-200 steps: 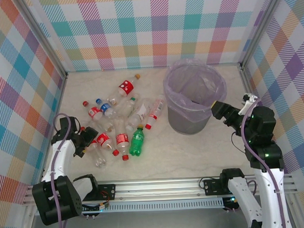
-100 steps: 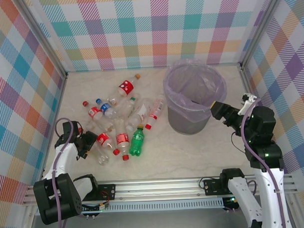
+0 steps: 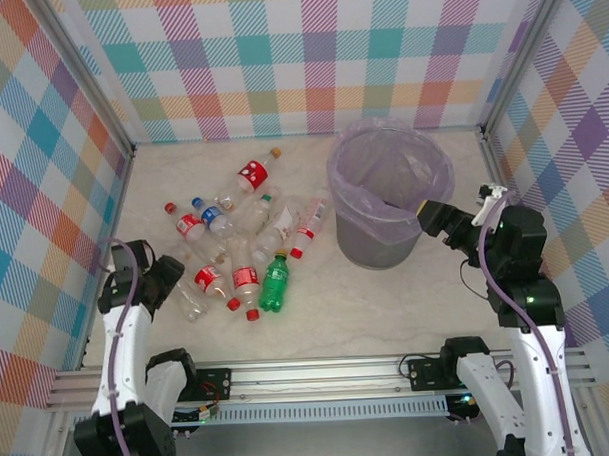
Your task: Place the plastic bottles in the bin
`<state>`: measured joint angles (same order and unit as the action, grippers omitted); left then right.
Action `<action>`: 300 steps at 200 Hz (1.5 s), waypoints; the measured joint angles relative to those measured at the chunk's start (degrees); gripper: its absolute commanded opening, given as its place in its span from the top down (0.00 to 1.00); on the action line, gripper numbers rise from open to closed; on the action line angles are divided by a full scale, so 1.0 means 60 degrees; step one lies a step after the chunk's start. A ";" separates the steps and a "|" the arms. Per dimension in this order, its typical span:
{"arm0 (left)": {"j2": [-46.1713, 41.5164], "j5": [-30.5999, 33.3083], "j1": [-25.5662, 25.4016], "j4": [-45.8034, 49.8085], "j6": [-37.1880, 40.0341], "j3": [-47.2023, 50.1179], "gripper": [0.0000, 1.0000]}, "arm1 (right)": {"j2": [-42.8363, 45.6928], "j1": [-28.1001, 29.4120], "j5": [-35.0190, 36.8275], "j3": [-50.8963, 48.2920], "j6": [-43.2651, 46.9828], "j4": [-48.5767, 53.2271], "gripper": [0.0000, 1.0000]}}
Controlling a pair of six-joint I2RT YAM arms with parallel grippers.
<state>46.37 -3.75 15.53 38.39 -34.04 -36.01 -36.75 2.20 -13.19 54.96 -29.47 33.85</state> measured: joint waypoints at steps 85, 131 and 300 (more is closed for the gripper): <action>-0.1202 -0.1555 -0.0401 -0.0415 -0.0838 -0.0732 0.43 | -0.0725 0.0000 -0.1825 0.2025 0.1049 0.1144 0.12; -0.0623 -0.1723 -0.4353 -0.4080 -0.0874 -0.0769 0.51 | -0.2040 0.0521 -0.3483 0.3293 0.1075 0.1563 0.14; 0.3384 -0.3053 -0.8550 -0.8470 0.2197 -0.2488 0.52 | -0.7275 0.5027 -0.1807 0.6371 0.1355 0.0809 0.01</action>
<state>66.67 -22.06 -35.77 -12.43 -20.86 -50.94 -80.40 32.36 -24.03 93.19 -21.34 38.70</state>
